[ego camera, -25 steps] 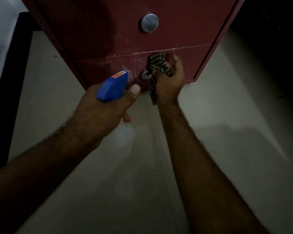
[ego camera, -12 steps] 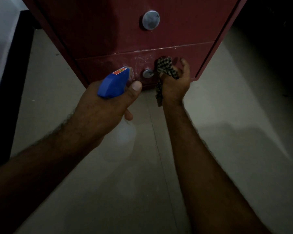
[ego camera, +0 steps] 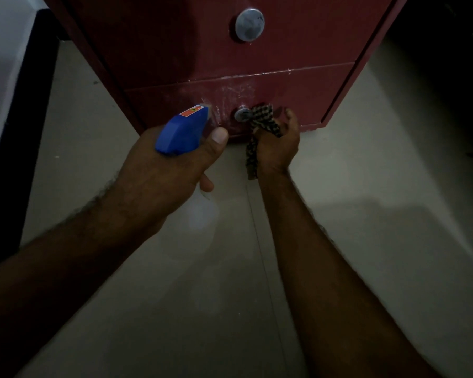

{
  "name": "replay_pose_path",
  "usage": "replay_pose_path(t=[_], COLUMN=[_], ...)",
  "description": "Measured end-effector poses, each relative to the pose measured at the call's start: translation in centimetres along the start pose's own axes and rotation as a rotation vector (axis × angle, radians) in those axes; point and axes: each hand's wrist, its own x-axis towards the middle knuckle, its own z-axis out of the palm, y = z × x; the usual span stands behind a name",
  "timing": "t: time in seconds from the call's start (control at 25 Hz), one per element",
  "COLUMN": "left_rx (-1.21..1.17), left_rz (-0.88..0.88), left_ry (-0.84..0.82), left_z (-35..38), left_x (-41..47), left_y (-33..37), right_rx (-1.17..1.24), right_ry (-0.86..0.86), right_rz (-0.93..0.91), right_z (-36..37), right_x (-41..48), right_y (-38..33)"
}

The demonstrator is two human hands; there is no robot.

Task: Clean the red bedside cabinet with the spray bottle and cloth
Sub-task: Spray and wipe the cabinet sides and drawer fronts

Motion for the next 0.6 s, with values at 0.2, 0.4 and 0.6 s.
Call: replay_pose_path(t=[0.2,0.4,0.6], left_rx=[-0.006,-0.006,-0.011], left_rz=[0.003,-0.009,0.001], left_ry=[0.020,0.037,0.058], left_z=[0.0,-0.6,-1.3], left_x=[0.1,0.0,0.3], left_y=[-0.4,-0.6,-1.0], right_rx=[0.009,-0.042,0.000], right_ry=[0.111,-0.019,0.107], right_rz=[0.053,-0.004,0.068], right_z=[0.4,1.6,1.0], right_x=[0.0,-1.5,-0.1], right_y=[0.9,1.7,2.7])
